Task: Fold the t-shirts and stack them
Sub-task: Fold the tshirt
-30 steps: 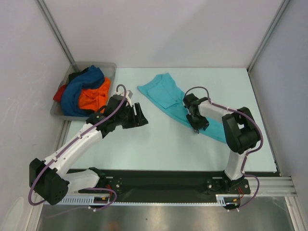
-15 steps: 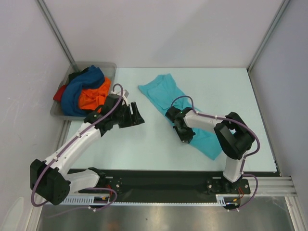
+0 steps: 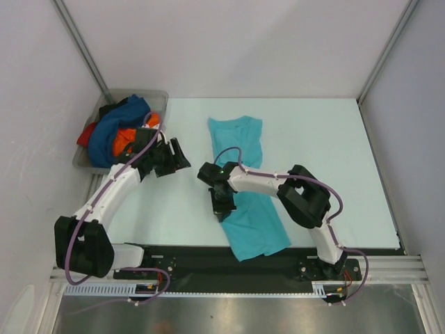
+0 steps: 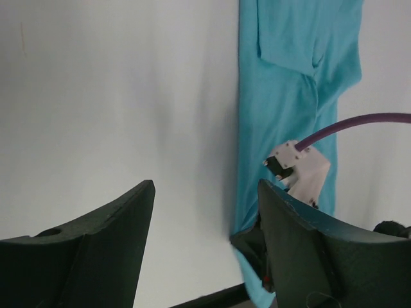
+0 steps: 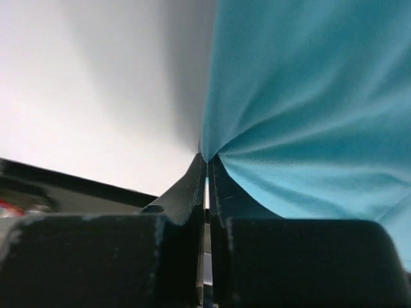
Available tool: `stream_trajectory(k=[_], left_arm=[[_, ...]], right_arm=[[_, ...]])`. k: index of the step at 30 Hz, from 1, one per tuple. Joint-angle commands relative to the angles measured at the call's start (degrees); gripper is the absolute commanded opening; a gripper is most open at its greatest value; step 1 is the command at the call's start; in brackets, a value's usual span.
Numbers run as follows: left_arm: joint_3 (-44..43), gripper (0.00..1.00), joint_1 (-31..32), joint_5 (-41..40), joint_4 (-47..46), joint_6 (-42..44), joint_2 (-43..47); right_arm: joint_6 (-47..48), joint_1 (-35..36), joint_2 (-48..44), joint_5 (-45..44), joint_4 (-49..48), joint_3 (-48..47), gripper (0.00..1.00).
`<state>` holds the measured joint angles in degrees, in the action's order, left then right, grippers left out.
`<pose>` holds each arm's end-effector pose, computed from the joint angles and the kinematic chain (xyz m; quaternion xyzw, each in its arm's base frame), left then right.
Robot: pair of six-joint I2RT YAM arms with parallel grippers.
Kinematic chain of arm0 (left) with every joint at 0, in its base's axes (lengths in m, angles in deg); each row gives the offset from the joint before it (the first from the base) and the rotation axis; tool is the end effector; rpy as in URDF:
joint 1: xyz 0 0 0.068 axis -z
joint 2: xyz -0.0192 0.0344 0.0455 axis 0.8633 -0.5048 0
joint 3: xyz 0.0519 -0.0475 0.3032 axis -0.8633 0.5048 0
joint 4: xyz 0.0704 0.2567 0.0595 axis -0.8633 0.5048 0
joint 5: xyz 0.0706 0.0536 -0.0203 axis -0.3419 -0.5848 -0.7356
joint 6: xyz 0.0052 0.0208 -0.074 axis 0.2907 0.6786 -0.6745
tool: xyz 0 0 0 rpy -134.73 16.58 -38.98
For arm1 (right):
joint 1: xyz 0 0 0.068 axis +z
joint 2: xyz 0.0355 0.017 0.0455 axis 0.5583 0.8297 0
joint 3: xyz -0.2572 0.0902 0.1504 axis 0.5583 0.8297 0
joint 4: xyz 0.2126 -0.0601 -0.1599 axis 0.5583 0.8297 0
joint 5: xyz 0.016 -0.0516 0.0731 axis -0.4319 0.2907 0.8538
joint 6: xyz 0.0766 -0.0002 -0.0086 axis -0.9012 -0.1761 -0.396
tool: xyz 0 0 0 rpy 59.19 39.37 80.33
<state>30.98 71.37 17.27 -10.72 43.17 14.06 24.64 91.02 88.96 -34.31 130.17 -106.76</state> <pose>0.2776 -0.0713 0.2822 -0.1030 0.9260 -0.2132 0.2939 0.2310 0.3700 0.1544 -0.1240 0.9877 0.0945 0.0090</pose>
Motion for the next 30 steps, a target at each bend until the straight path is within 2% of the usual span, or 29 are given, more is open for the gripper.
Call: stream_trajectory(k=[1,2,3,5,6,8,9,10,12,14,15,17,18,21,25,28,30], left_arm=[[-5.0,0.71,-2.4,3.0,-3.0,3.1,-3.0],[-5.8,0.71,-2.8,3.5,-3.1,3.2,-3.8],[-7.4,0.71,-3.5,3.9,-2.9,3.5,-5.5],[-9.0,0.71,-3.9,4.1,-2.8,3.9,-6.9],[-10.4,0.71,-3.9,5.1,-2.9,4.2,-7.7],[-11.6,0.71,-3.9,7.4,-4.3,4.3,-9.8],[-12.3,0.7,-3.9,8.7,-5.1,3.9,-10.4],[-12.6,0.69,-3.9,11.2,-6.0,3.6,-11.9],[-13.7,0.68,-3.2,11.5,-8.5,3.2,-13.3],[-14.5,0.67,-1.9,11.4,-11.1,3.1,-16.1],[-14.9,0.67,-1.3,10.6,-12.4,2.2,-17.1],[-15.5,0.68,0.8,8.3,-16.0,0.2,-20.2],[-16.9,0.69,1.6,7.2,-16.9,-0.4,-21.5],[-21.5,0.71,4.5,1.7,-18.8,-2.3,-28.1],[-29.5,0.7,5.5,-2.4,-17.2,-4.7,-38.1],[-34.5,0.67,5.5,-3.5,-18.1,-4.9,-44.0],[-39.5,0.66,5.5,-4.2,-17.4,-4.4,-48.5]], right_arm=[[-9.5,0.7,6.3,7.1,-10.1,-7.7,0.05],[-10.9,0.6,7.3,7.7,-9.7,-9.4,0.1],[-11.1,0.5,7.7,7.7,-9.7,-12.0,0.25],[-8.5,0.2,6.9,5.7,-7.8,-13.8,0.37],[-6.8,0.1,4.6,5.0,-7.3,-13.7,0.47],[-3.0,-0.5,1.2,2.6,-6.1,-11.7,0.53],[0.6,-0.9,-3.9,1.6,-6.3,-10.2,0.58],[2.7,-1.5,-6.4,0.7,-6.8,-6.0,0.62],[7.6,-5.3,-11.4,-2.7,-8.1,-2.6,0.64],[11.4,-8.9,-17.4,-4.7,-13.9,2.8,0.72],[15.3,-13.4,-18.6,-4.0,-16.2,4.2,0.74],[17.2,-18.5,-19.2,-0.7,-20.9,5.3,0.75],[17.9,-23.8,-18.3,0.5,-21.8,4.9,0.75],[20.4,-31.8,-13.1,4.5,-26.3,1.2,0.75],[22.4,-38.9,-4.2,10.2,-30.9,-5.4,0.73],[21.4,-42.8,2.4,14.3,-32.3,-10.8,0.67],[19.3,-44.4,6.4,16.7,-35.4,-12.8,0.59]])
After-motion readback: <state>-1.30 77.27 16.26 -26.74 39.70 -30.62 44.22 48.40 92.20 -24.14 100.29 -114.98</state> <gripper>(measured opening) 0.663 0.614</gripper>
